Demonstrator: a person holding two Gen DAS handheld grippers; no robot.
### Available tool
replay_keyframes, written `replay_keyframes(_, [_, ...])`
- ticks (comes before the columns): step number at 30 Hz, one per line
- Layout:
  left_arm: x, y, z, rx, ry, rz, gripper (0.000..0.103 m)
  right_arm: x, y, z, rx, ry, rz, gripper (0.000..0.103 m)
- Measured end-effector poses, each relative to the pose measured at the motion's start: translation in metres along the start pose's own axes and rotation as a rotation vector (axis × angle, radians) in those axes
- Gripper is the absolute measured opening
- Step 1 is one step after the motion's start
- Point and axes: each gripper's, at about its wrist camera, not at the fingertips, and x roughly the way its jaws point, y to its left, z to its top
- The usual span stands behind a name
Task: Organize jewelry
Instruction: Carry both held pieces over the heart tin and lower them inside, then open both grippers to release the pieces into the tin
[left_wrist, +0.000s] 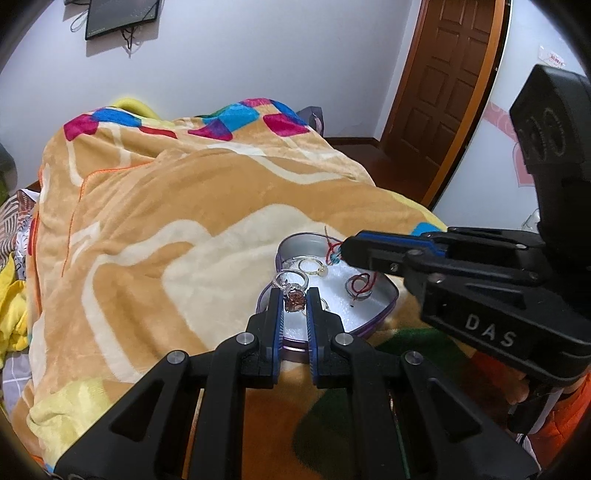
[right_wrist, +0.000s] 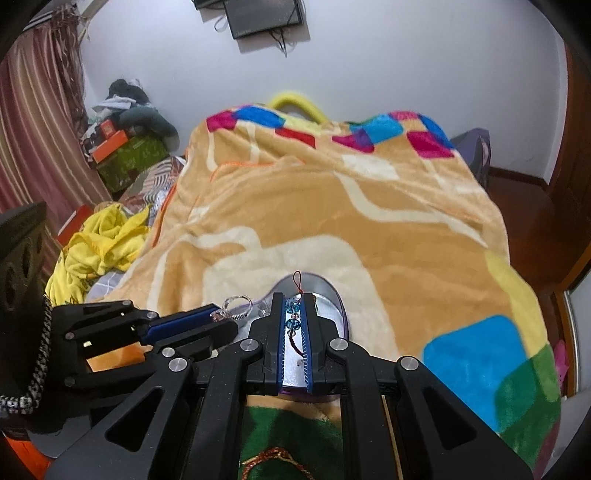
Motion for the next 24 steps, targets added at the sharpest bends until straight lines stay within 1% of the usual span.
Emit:
replay_keyframes(6, [0.001, 0.001, 0.001, 0.000, 0.013, -0.020, 0.010, 0.010, -0.005, -0.003, 0.009, 0.048, 0.010, 0.007])
replay_keyframes(16, [-0.013, 0.003, 0.001, -0.016, -0.008, -0.007, 0.011, 0.010, 0.002, -0.002, -0.031, 0.080, -0.013, 0.007])
replay_keyframes(21, [-0.031, 0.001, 0.001, -0.013, -0.031, 0.002, 0.011, 0.000, 0.010, -0.002, -0.055, 0.068, -0.040, 0.012])
replay_keyframes(24, [-0.043, 0.000, 0.001, -0.010, -0.045, 0.004, 0.011, -0.008, 0.015, -0.002, -0.070, 0.050, -0.058, 0.019])
